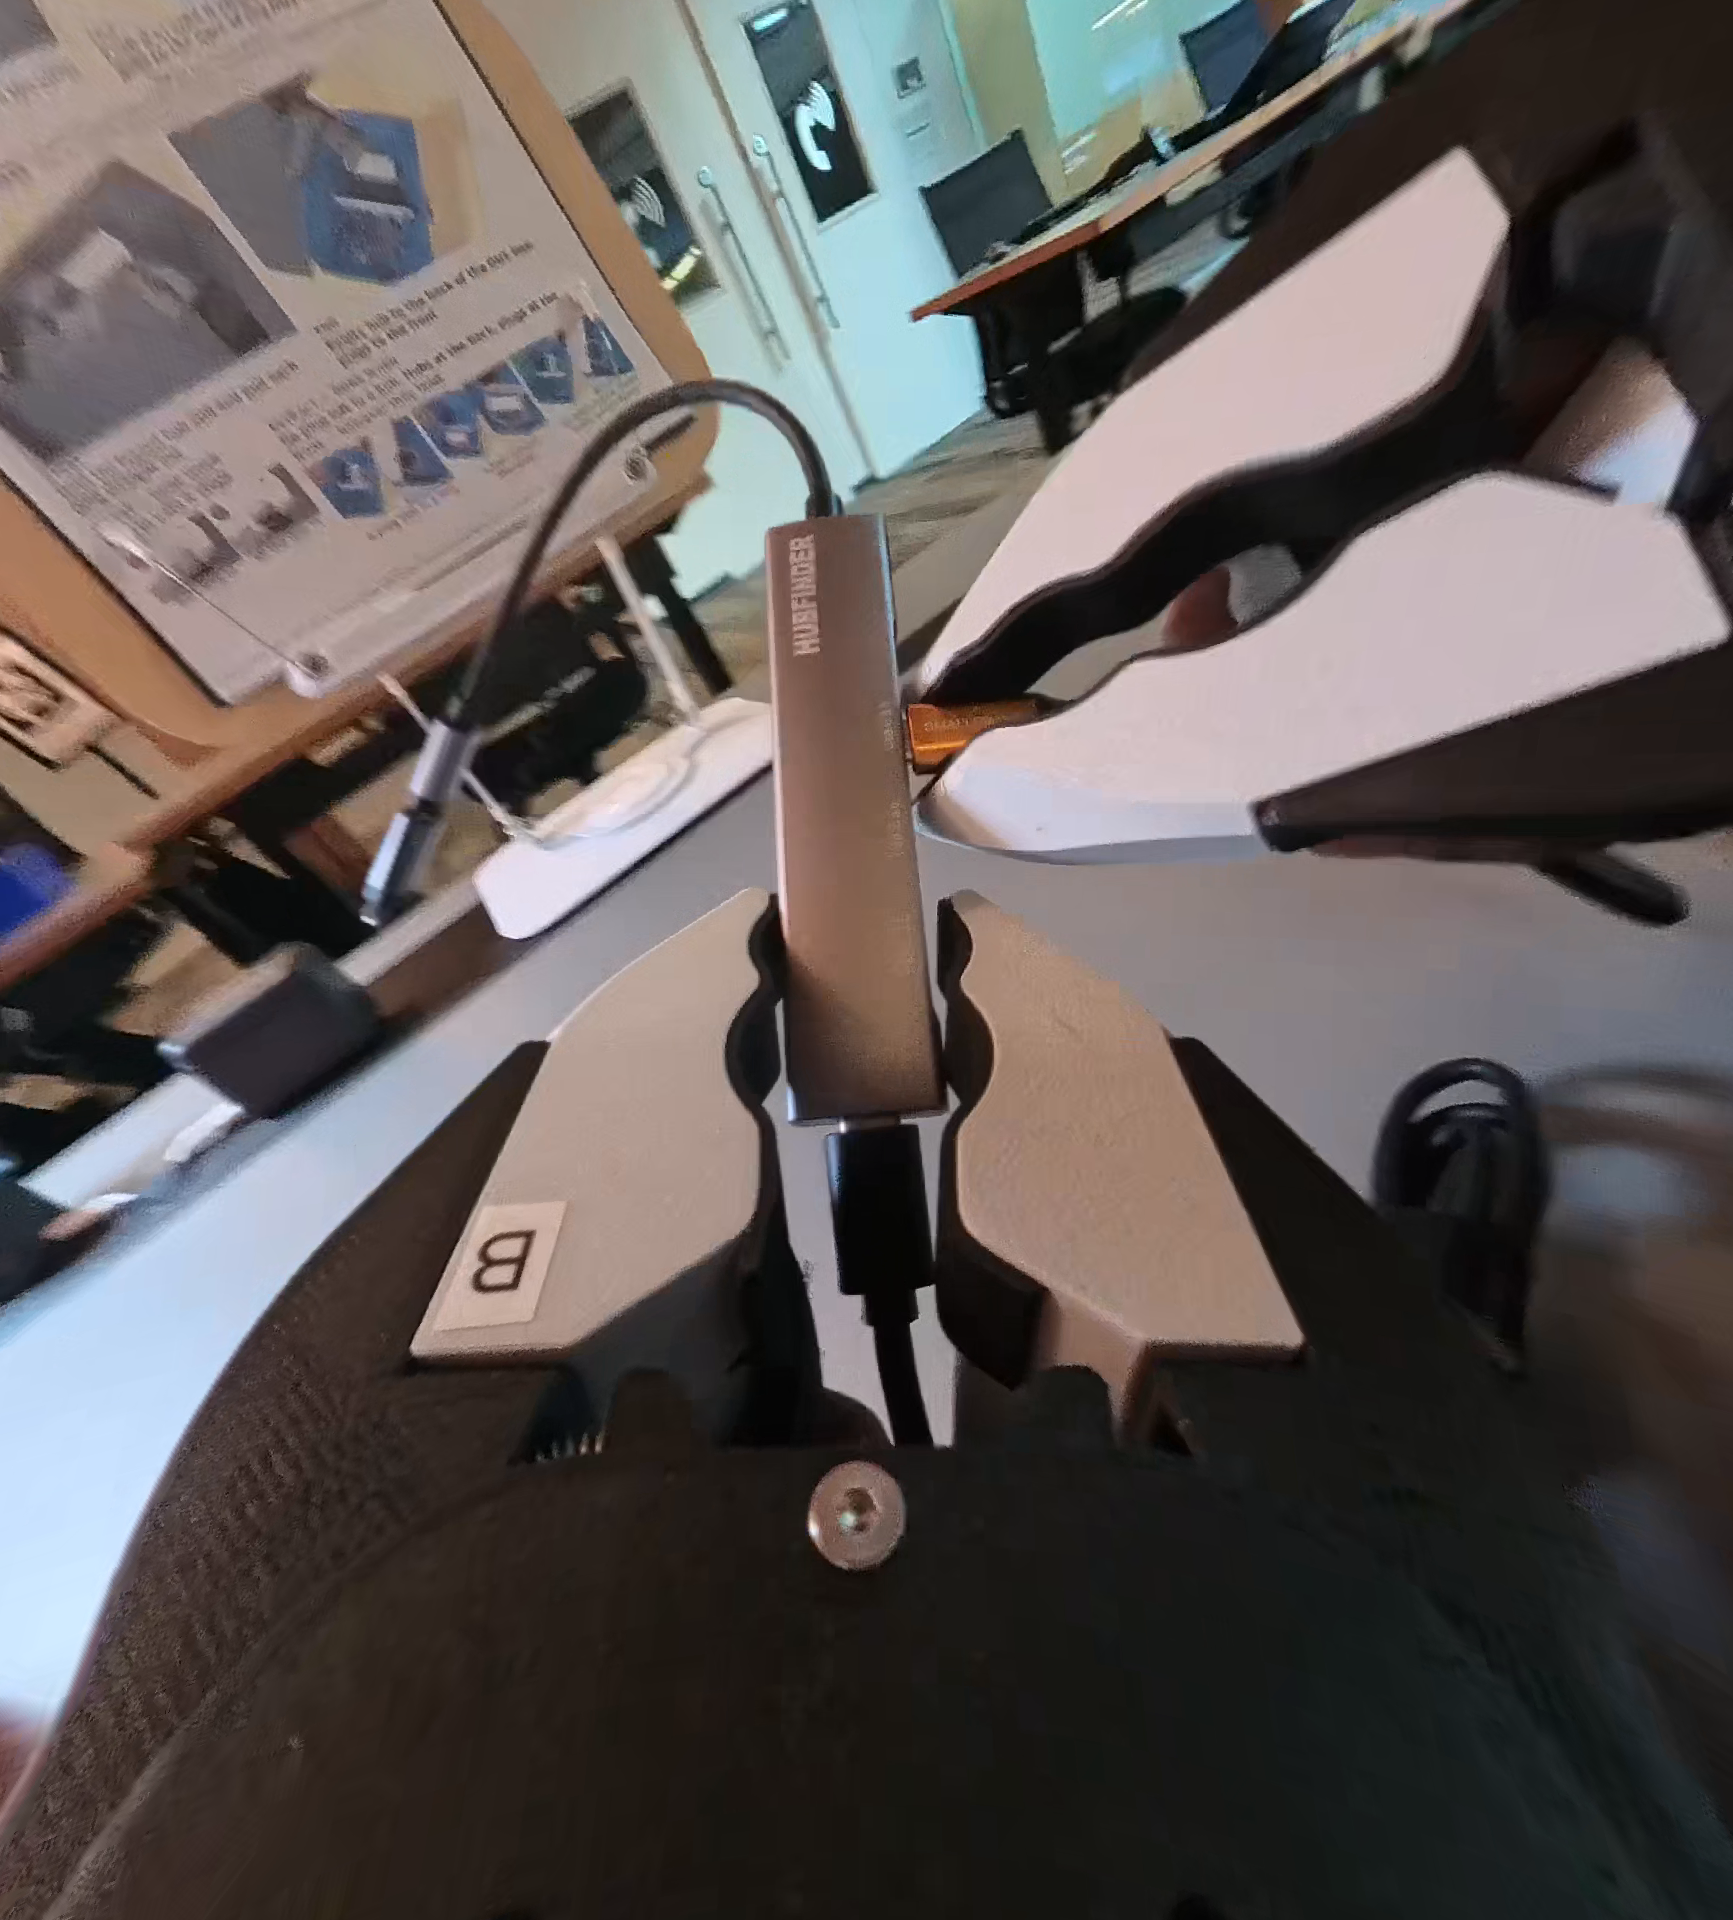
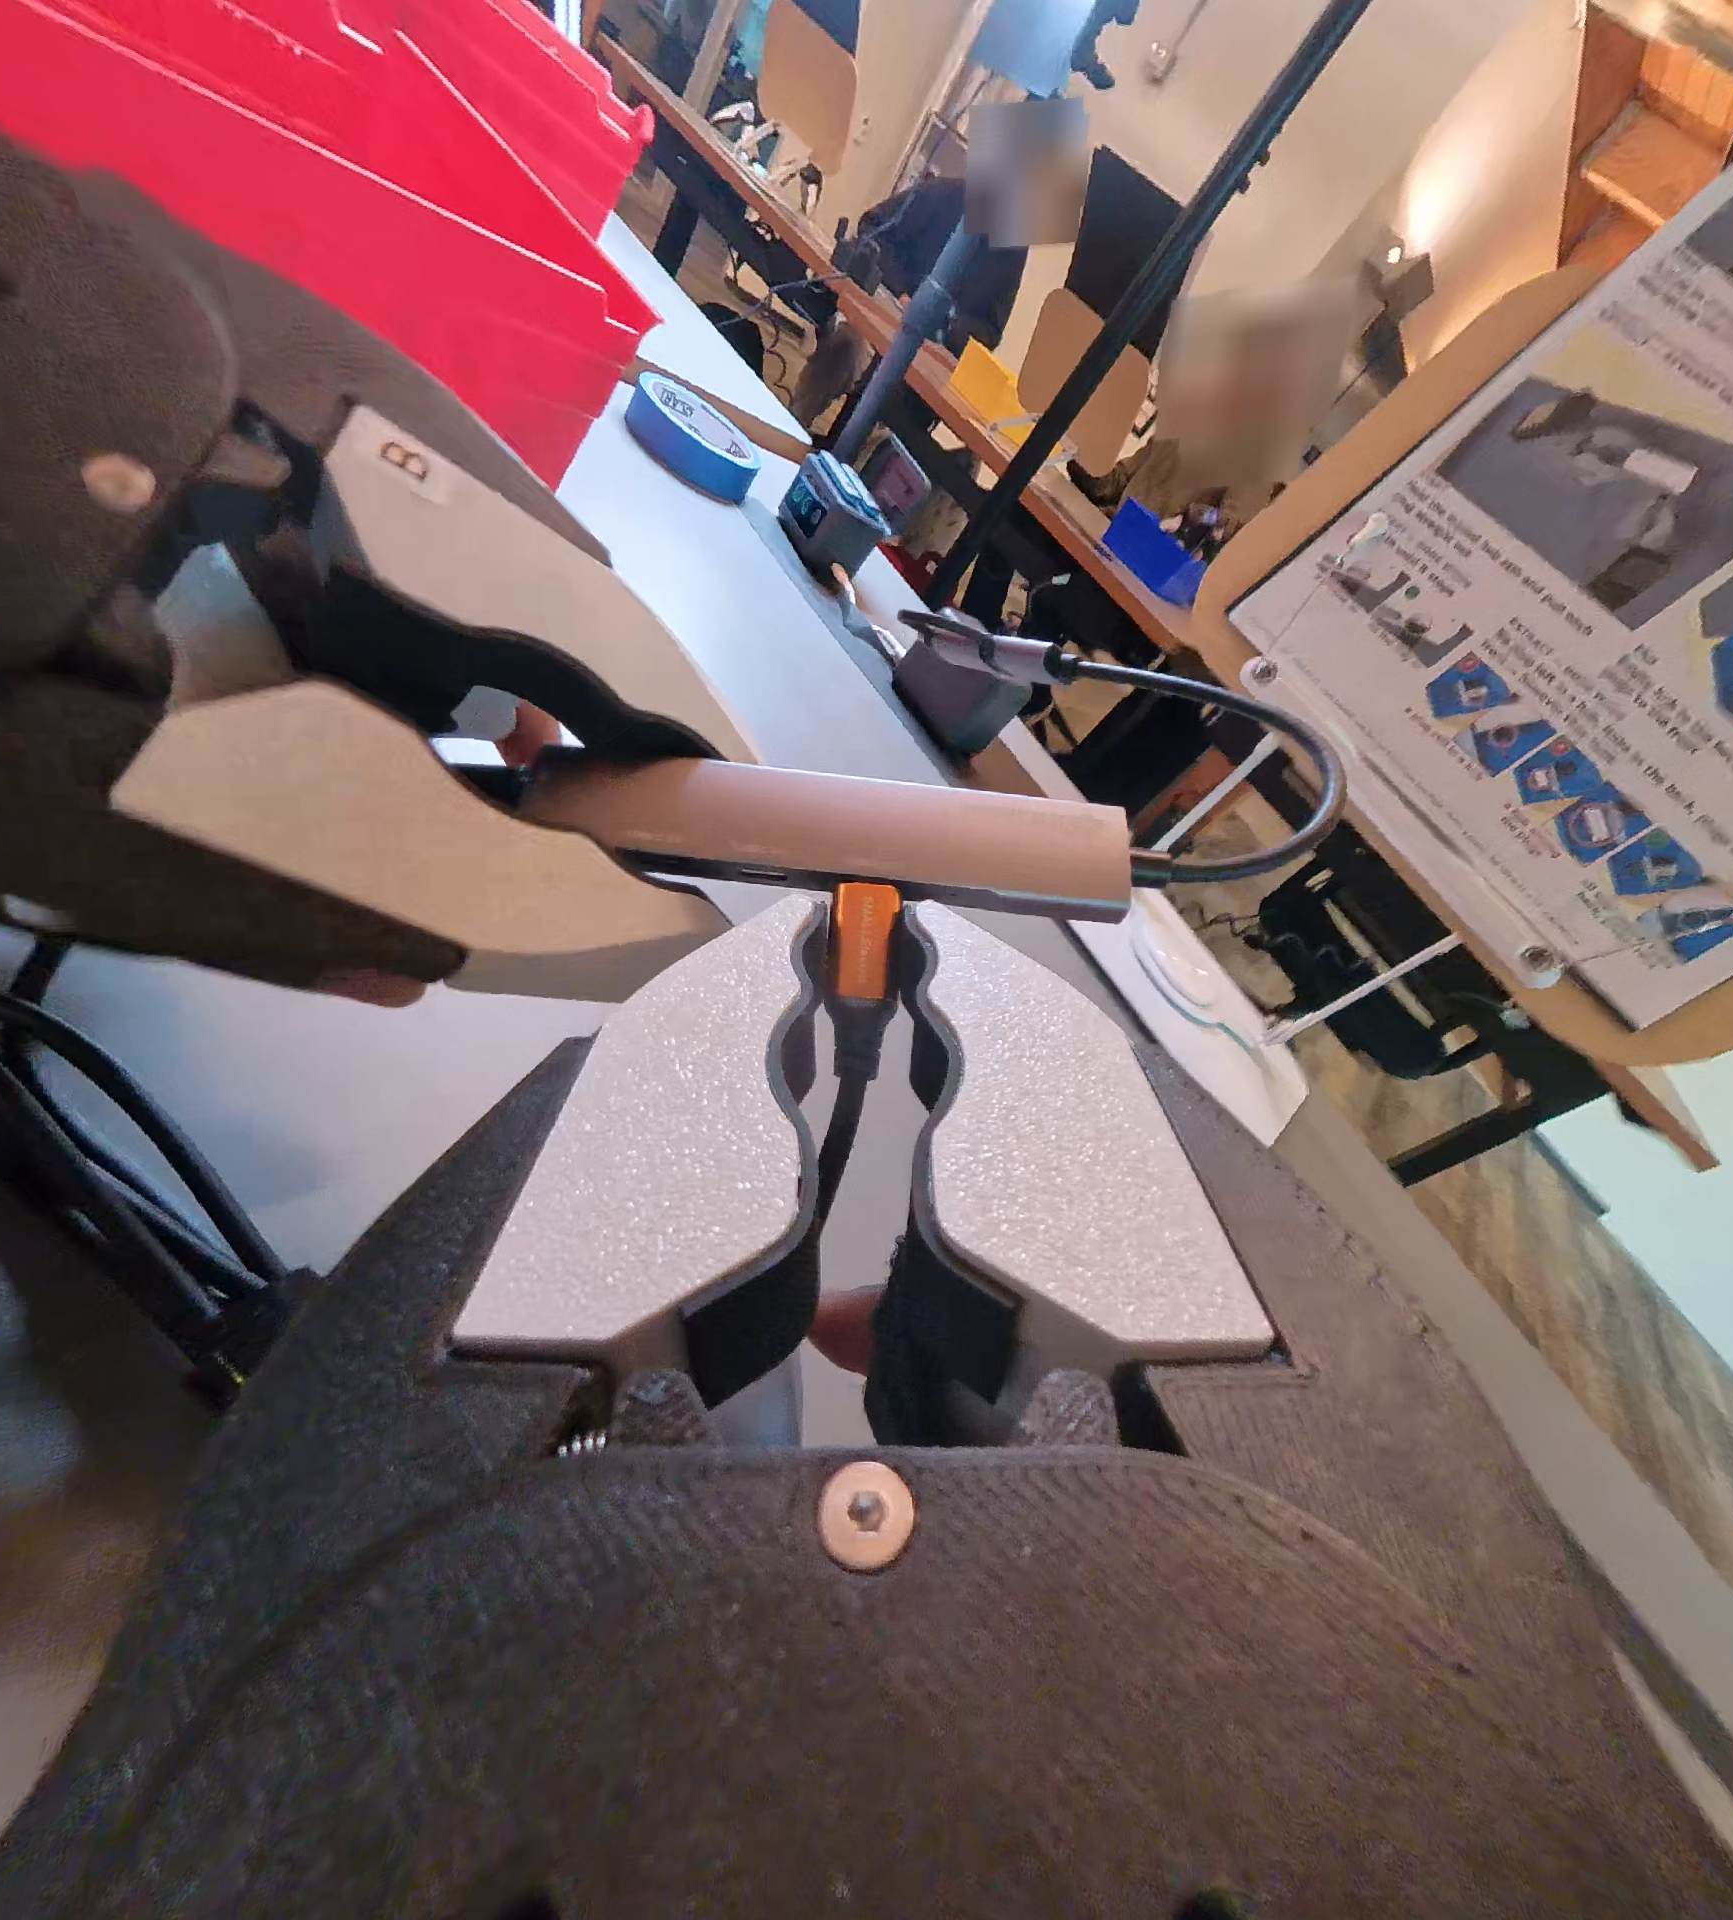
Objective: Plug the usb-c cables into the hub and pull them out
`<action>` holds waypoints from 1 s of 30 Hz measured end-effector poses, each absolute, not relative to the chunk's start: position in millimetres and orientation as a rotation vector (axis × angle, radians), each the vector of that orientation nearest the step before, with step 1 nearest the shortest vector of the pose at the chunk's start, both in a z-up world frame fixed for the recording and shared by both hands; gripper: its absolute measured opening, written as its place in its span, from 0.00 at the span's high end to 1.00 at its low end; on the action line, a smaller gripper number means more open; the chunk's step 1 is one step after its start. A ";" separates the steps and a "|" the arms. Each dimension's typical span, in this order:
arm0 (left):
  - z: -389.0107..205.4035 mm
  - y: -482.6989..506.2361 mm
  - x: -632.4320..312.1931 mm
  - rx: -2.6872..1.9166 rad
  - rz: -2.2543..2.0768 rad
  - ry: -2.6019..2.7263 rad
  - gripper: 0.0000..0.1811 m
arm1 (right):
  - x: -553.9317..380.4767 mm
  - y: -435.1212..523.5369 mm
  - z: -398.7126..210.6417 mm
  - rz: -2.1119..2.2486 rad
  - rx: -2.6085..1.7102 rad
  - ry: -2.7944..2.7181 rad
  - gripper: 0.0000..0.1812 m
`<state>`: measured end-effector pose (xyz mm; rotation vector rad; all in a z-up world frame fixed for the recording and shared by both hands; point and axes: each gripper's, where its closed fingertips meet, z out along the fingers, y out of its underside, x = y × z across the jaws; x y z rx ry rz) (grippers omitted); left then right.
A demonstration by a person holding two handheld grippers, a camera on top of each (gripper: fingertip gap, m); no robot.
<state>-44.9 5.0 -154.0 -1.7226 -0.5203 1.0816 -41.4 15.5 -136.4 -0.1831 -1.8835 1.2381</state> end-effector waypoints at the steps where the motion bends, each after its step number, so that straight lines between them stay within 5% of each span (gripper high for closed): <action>1: -154.9 6.3 -42.4 -1.718 0.989 -0.548 0.85 | -40.0 15.0 -135.9 1.225 -0.142 -1.867 0.93; 14: -152.8 -1.2 -39.2 -1.604 0.691 -0.677 0.87 | -40.2 4.9 -139.9 1.269 -0.210 -1.880 0.93; 30: -155.6 -12.2 -48.2 -1.621 0.823 -0.687 0.86 | -45.1 0.7 -143.8 1.311 -0.373 -1.938 0.93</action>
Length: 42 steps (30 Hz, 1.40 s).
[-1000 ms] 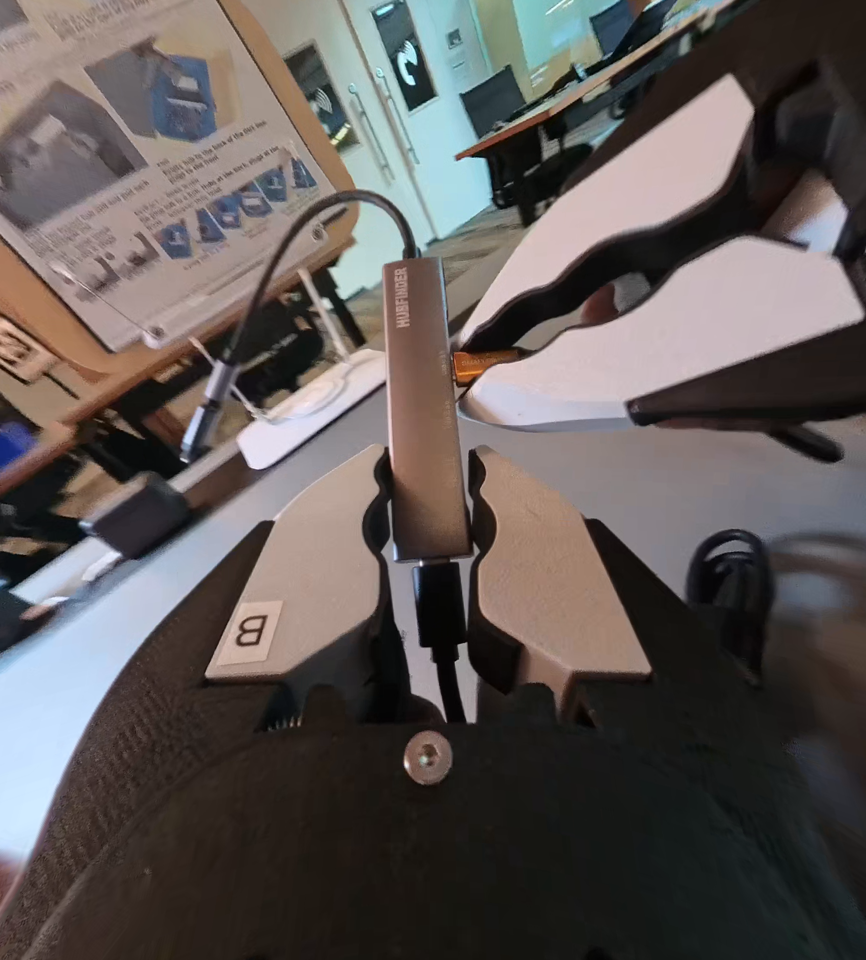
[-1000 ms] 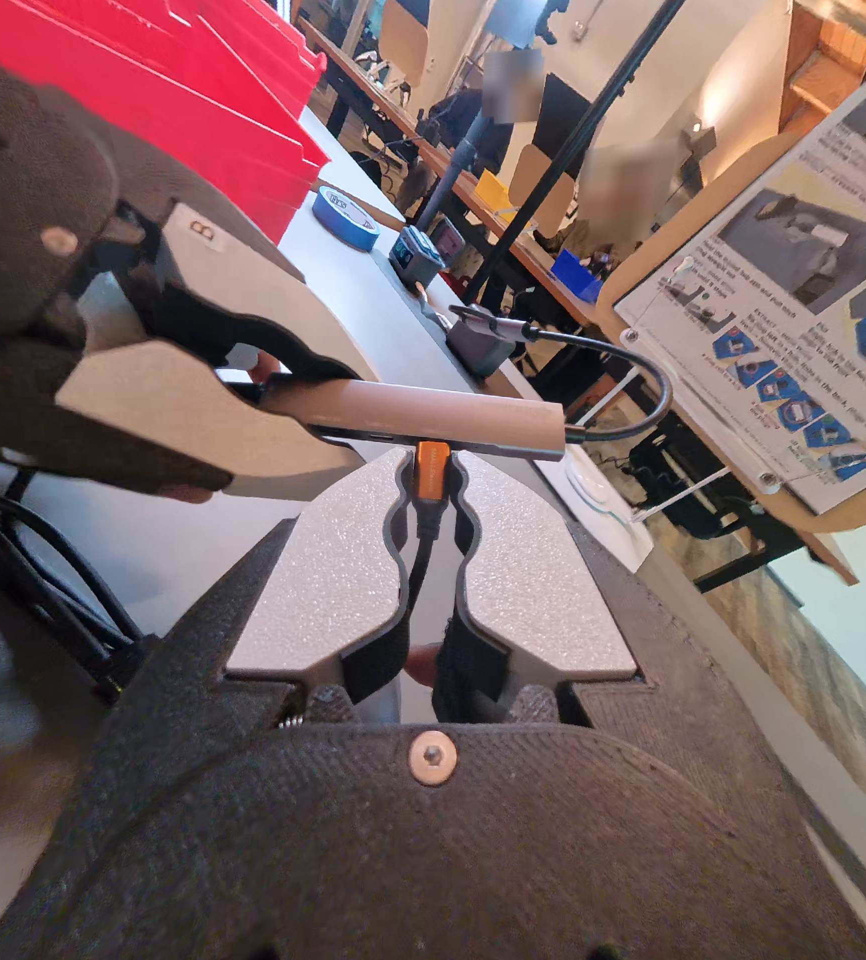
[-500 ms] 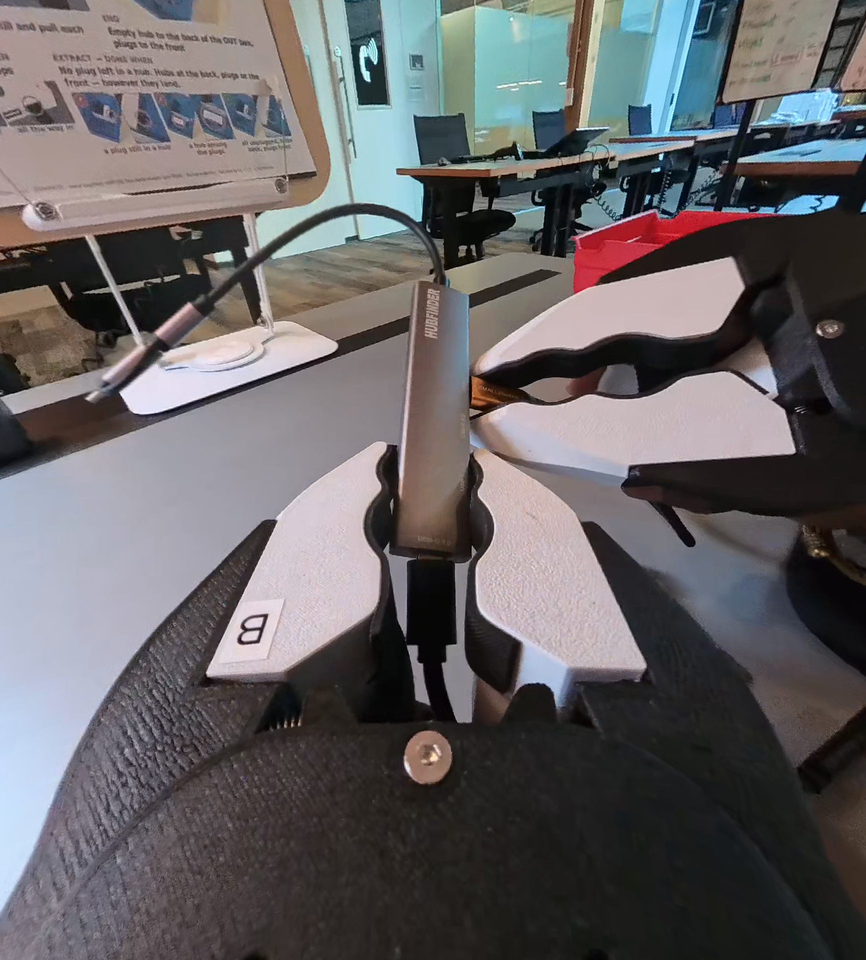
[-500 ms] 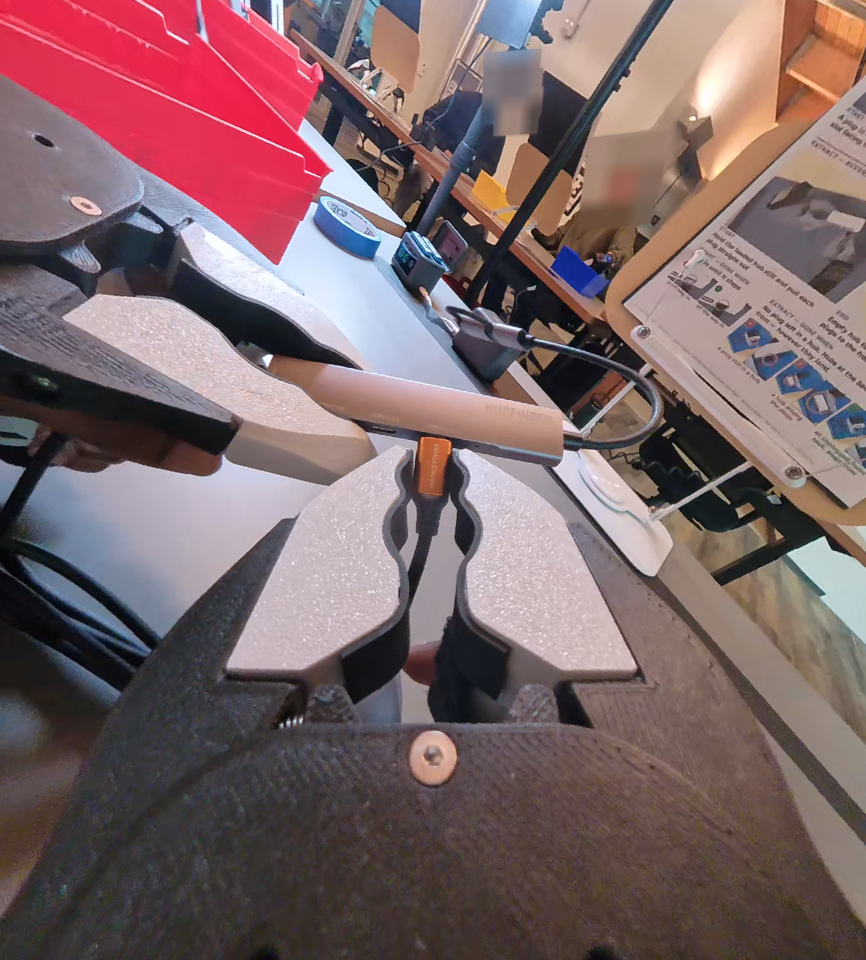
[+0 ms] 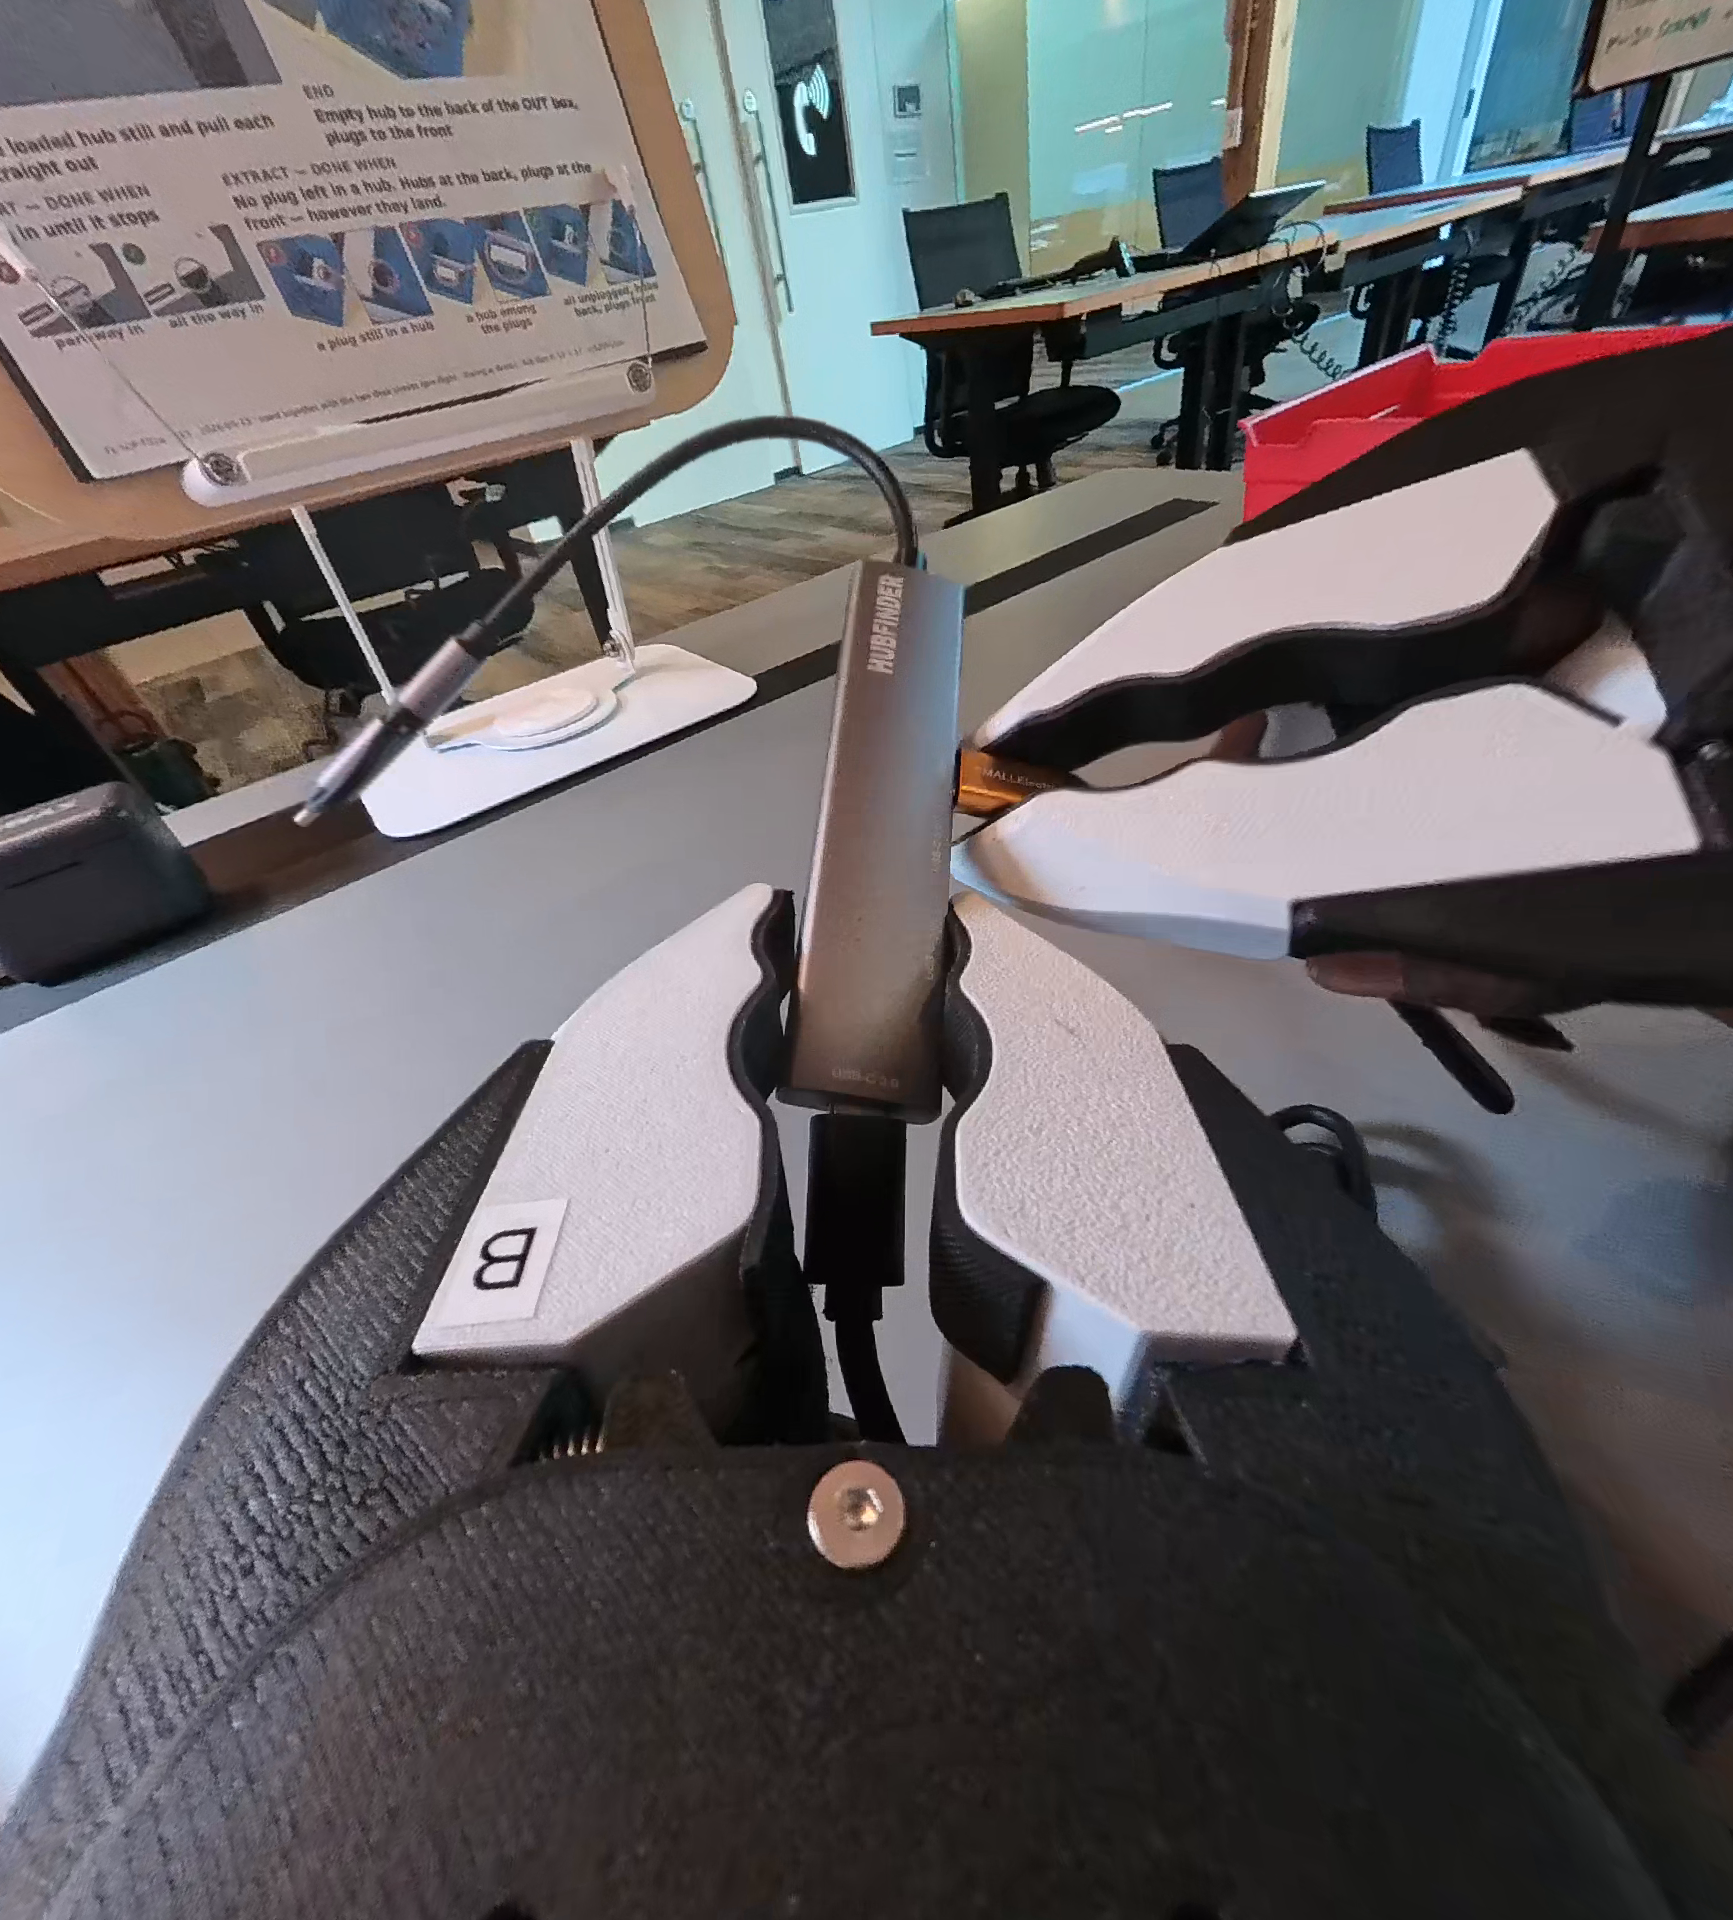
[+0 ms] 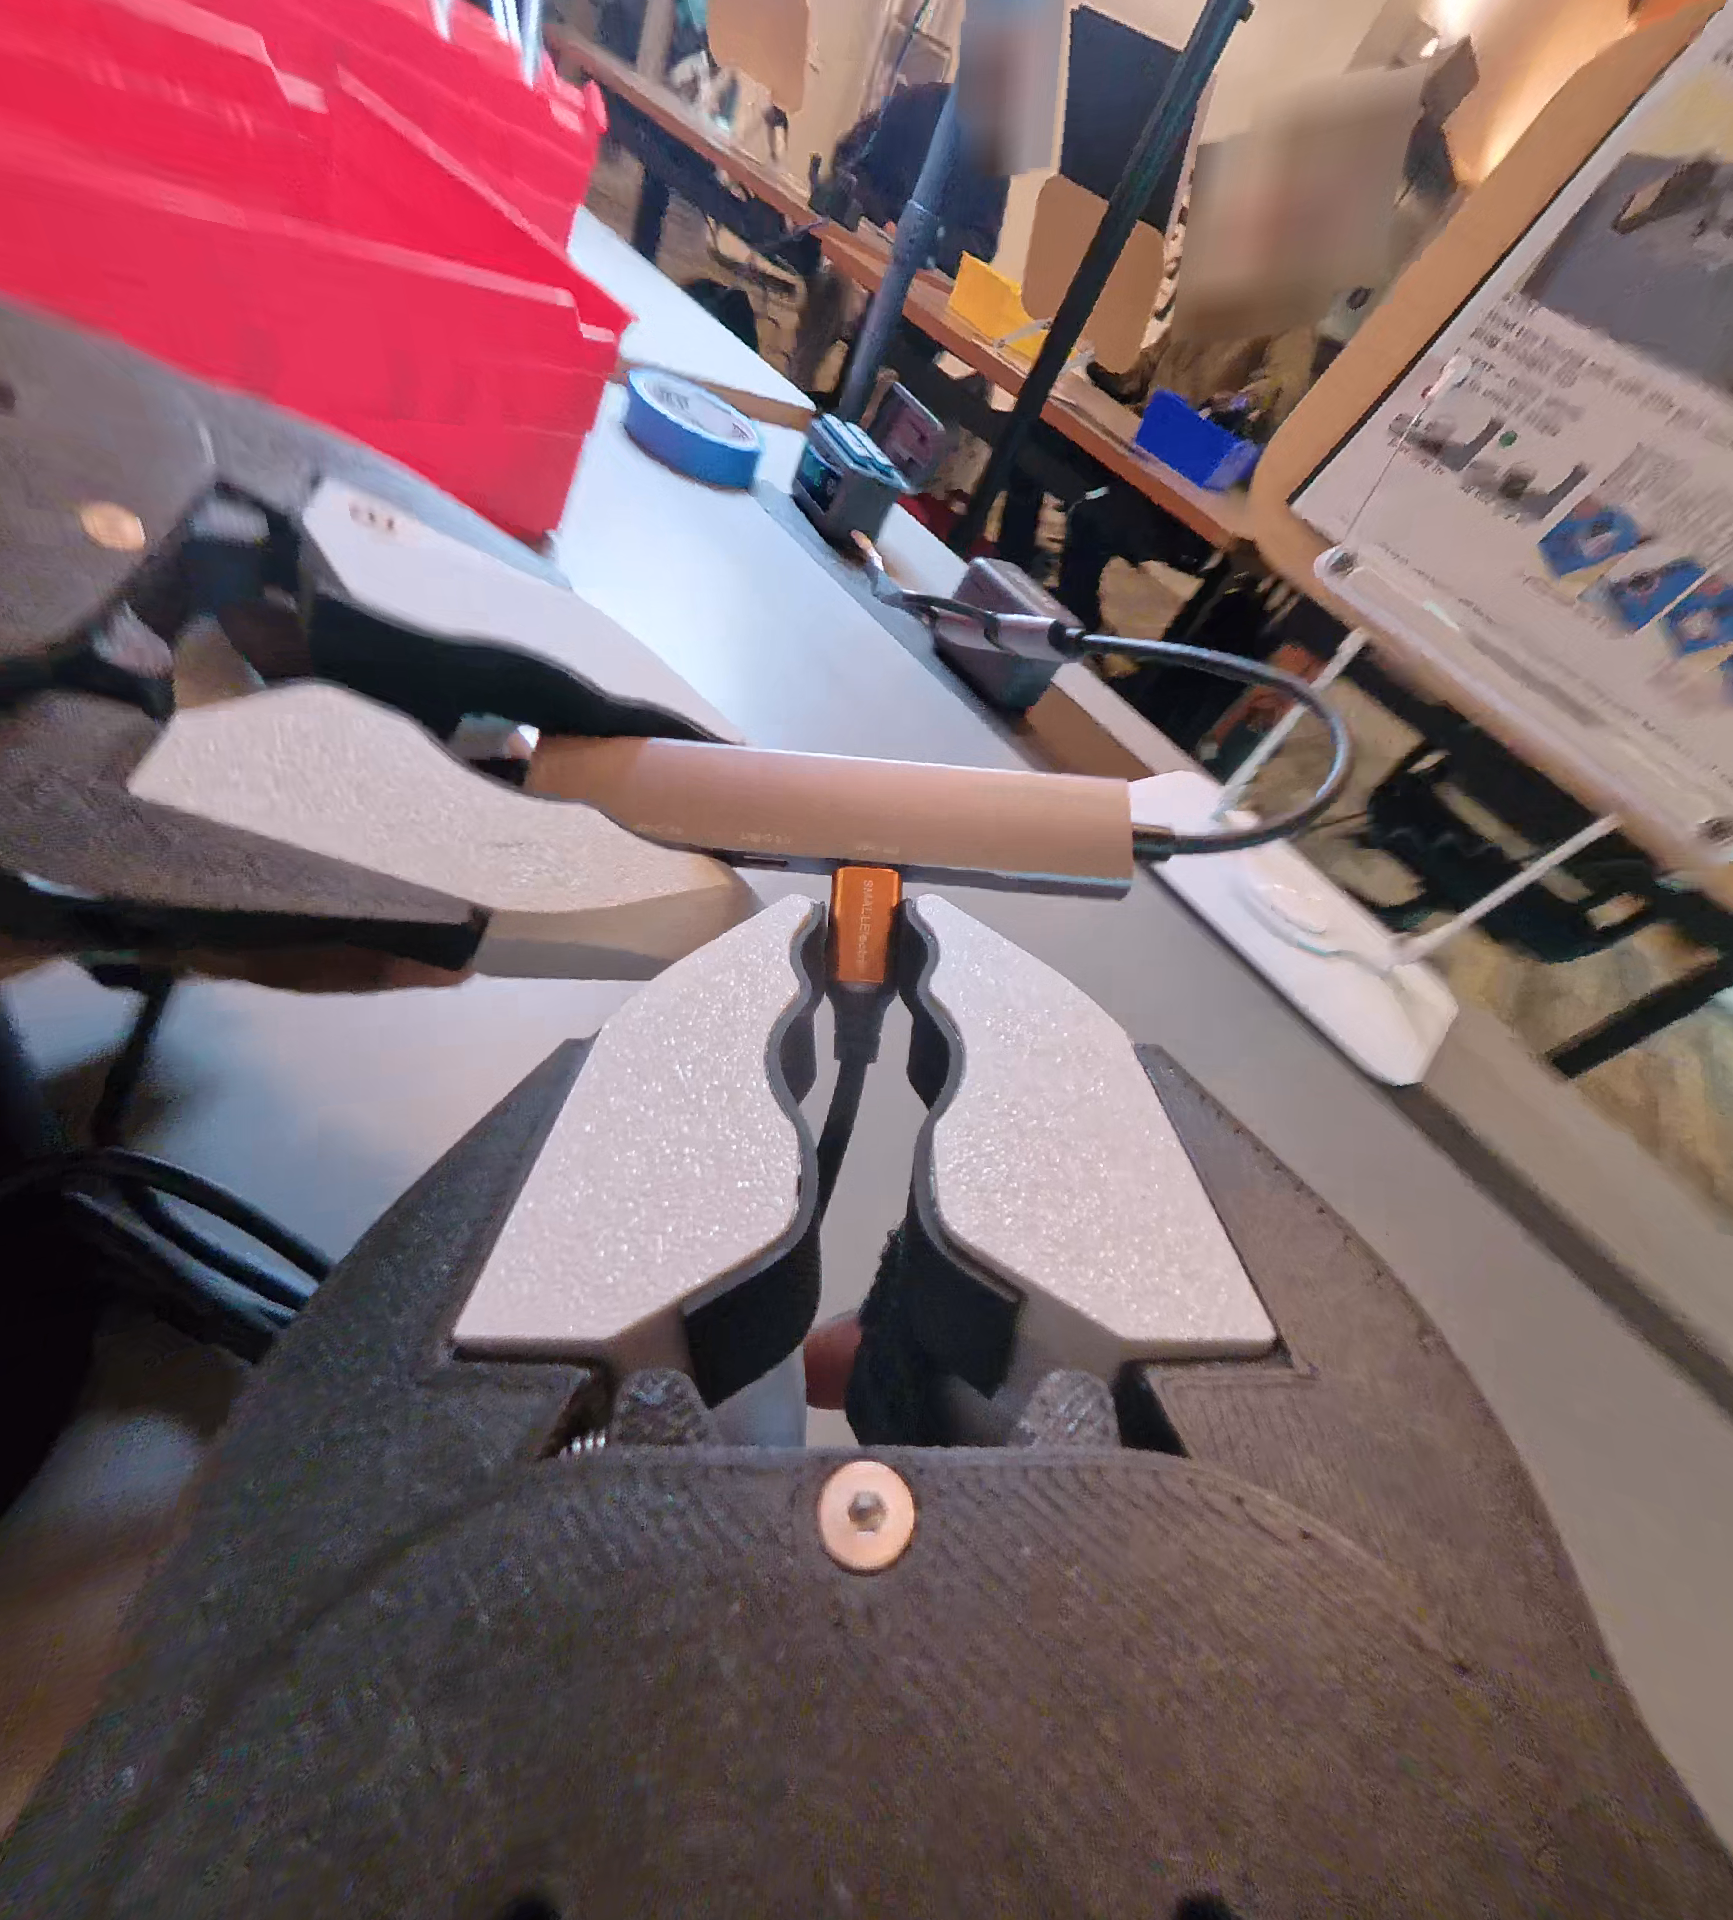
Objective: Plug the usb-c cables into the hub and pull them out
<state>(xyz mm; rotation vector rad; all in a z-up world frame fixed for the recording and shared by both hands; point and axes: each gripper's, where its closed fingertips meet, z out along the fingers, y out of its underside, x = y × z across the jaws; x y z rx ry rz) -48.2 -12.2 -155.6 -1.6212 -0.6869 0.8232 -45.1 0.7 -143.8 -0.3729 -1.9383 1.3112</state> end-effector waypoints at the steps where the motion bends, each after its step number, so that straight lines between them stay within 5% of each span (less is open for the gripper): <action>1: -154.0 -13.0 -48.3 -1.610 0.825 -0.686 0.86 | -44.3 -0.1 -142.0 1.398 -0.437 -1.960 0.93; 4: -148.9 -14.7 -48.6 -1.576 0.818 -0.691 0.86 | -41.7 -1.7 -137.9 1.597 -0.602 -2.001 0.93; 15: -159.2 -11.4 -48.5 -1.561 0.671 -0.750 0.86 | -40.1 2.9 -145.1 1.085 -0.268 -1.879 0.93; 20: -158.2 -12.4 -49.3 -1.531 0.643 -0.774 0.85 | -38.6 0.5 -143.0 1.297 -0.410 -1.920 0.94; 25: -158.9 -11.5 -48.7 -1.573 0.692 -0.733 0.85 | -37.9 5.9 -141.1 0.775 0.018 -1.768 0.94; 31: -160.6 -21.1 -55.4 -1.534 0.722 -0.833 0.86 | -23.8 7.4 -150.0 0.992 -0.166 -1.881 0.94; 34: -139.9 -122.7 -81.7 -1.005 0.521 -1.167 0.86 | 8.2 8.4 -161.9 0.946 -0.037 -1.843 0.93; 42: -141.4 -26.5 -50.4 -1.506 0.801 -0.707 0.86 | -2.8 54.5 -52.2 1.576 -0.268 -1.670 0.94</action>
